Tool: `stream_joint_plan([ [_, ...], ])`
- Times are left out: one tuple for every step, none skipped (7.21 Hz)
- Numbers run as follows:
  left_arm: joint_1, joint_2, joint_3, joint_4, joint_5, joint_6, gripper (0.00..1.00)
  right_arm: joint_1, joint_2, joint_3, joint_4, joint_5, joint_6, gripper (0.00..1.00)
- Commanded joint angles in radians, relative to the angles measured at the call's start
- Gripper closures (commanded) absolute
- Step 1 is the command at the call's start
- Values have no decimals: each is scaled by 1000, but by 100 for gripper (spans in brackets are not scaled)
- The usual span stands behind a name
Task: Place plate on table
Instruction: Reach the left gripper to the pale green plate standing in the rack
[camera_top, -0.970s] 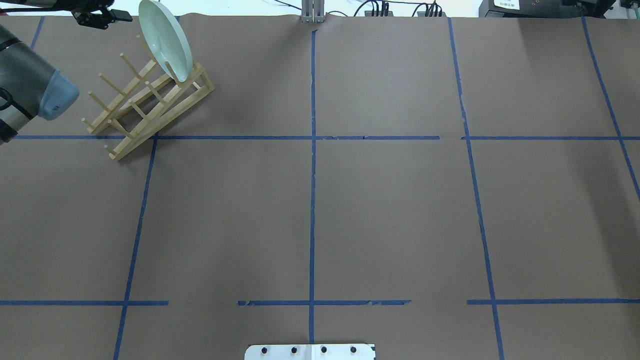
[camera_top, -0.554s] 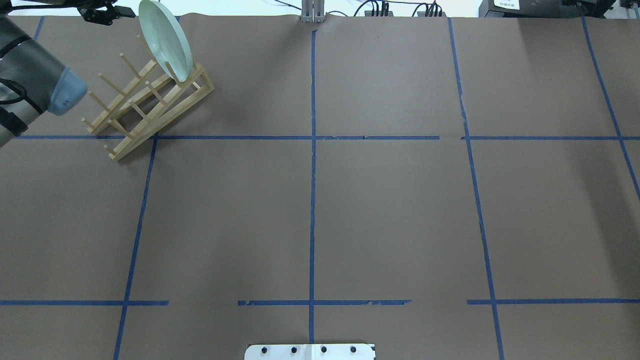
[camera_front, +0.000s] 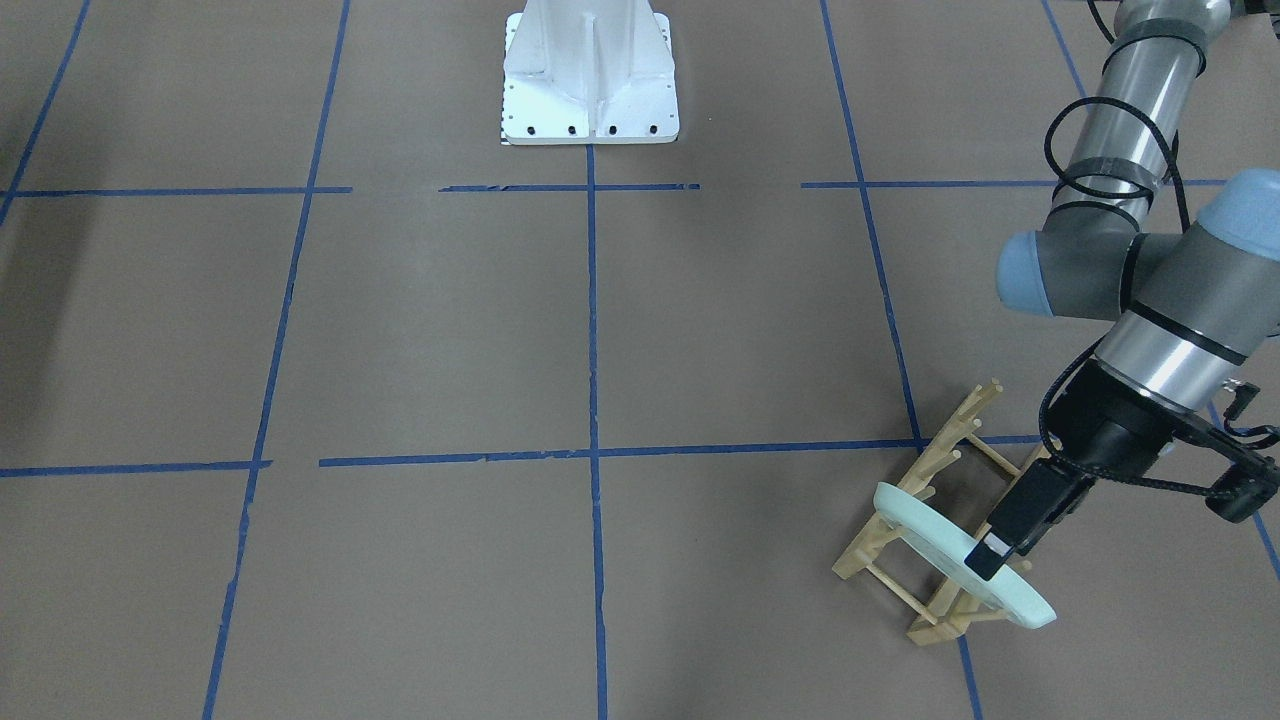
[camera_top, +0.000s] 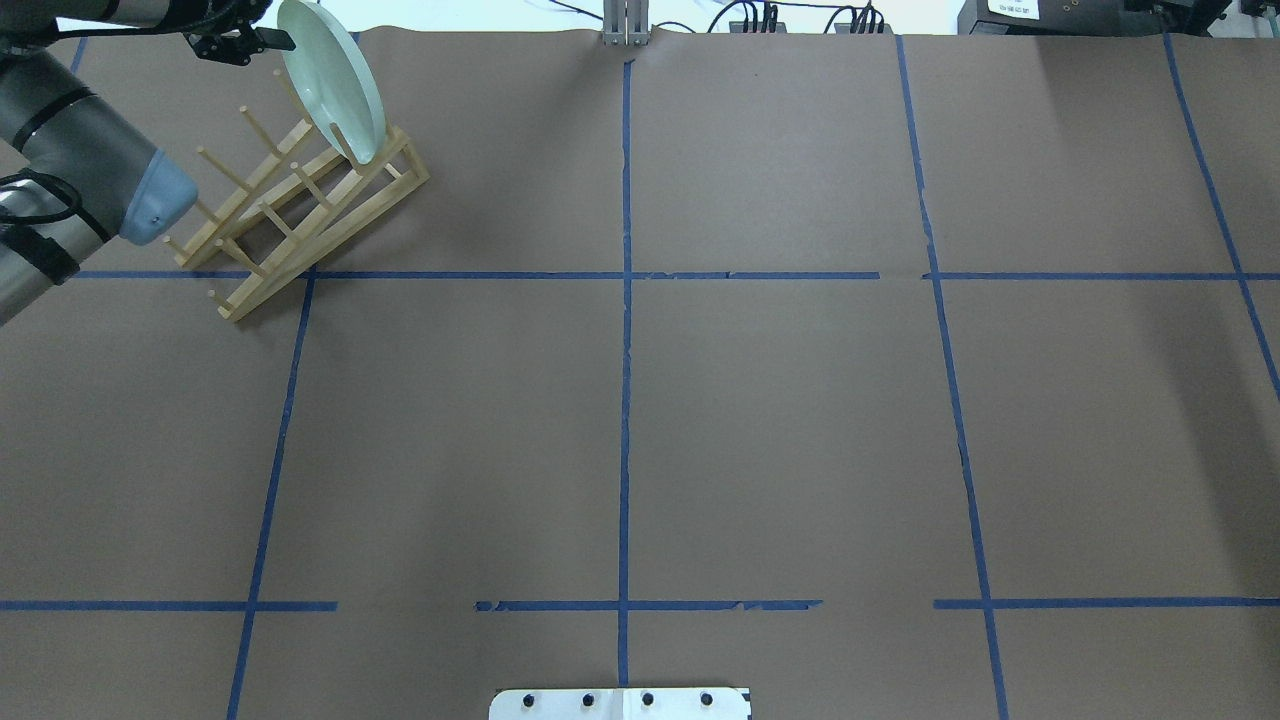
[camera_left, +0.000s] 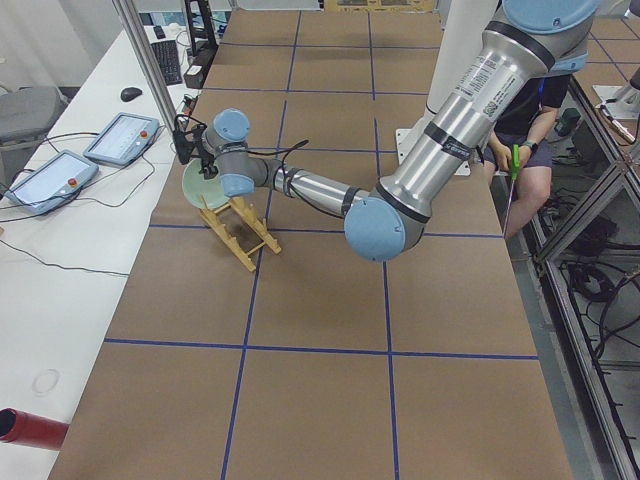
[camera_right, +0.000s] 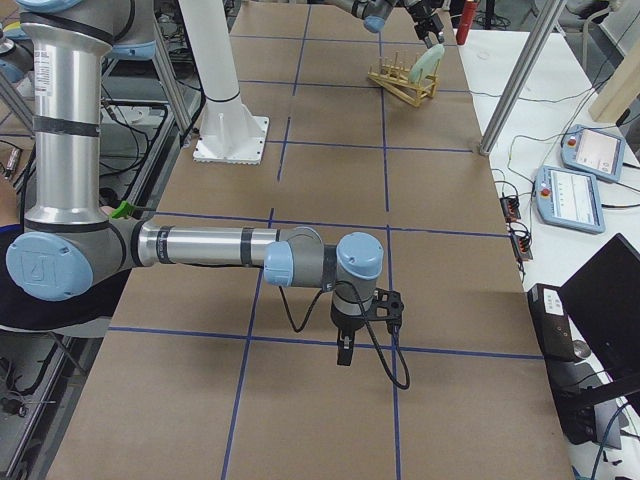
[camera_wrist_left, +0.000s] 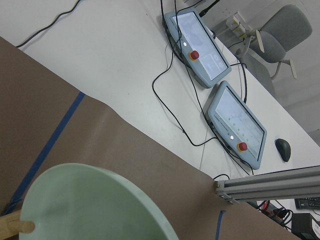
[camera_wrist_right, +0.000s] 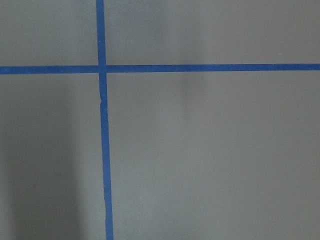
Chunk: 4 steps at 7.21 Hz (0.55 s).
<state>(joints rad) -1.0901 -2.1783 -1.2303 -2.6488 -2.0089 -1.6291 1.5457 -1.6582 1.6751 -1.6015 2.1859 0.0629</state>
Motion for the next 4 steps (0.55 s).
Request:
stream_joint_plan([
  [13,0,0,-3,7,0,7,1,0,0,0,0,0,0],
  [15,-1,-1,-3,7,0,10,1,0,0,0,0,0,0],
  [18,-1,-1,-3,7,0,18,1,0,0,0,0,0,0],
  [19,-1,-3,-3,7,2,31,1,0,0,0,0,0,0],
])
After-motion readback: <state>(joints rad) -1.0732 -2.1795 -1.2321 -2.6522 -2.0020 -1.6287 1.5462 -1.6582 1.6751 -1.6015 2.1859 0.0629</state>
